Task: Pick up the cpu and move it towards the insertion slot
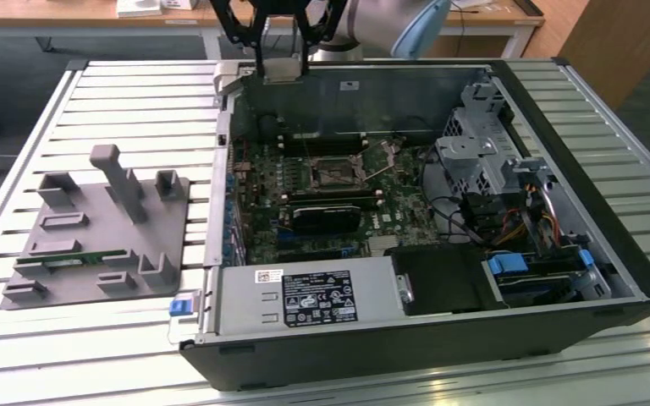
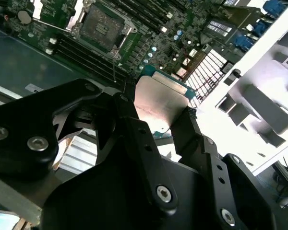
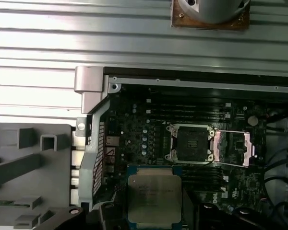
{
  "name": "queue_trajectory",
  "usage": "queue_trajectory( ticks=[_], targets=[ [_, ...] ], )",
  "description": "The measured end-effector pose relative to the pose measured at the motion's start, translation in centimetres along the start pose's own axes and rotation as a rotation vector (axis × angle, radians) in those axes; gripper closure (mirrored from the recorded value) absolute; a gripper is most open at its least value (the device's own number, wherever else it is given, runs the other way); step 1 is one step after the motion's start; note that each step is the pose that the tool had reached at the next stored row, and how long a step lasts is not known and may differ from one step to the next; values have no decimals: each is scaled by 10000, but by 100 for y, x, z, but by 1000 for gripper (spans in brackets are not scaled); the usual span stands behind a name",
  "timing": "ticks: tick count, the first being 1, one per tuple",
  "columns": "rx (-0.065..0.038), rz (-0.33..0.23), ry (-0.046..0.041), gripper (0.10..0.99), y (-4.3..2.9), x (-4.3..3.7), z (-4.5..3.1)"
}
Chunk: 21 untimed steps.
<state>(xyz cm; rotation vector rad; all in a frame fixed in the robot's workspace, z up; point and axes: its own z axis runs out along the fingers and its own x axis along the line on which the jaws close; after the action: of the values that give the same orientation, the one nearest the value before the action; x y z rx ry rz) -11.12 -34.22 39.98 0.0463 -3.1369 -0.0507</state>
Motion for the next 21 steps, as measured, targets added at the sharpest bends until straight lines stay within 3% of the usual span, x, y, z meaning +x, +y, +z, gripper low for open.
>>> queue_trajectory(
  ticks=[11, 21],
  targets=[
    [0, 0, 0, 545, 149, -272, 12],
    [0, 0, 0, 545, 163, -609, 15]
  ],
)
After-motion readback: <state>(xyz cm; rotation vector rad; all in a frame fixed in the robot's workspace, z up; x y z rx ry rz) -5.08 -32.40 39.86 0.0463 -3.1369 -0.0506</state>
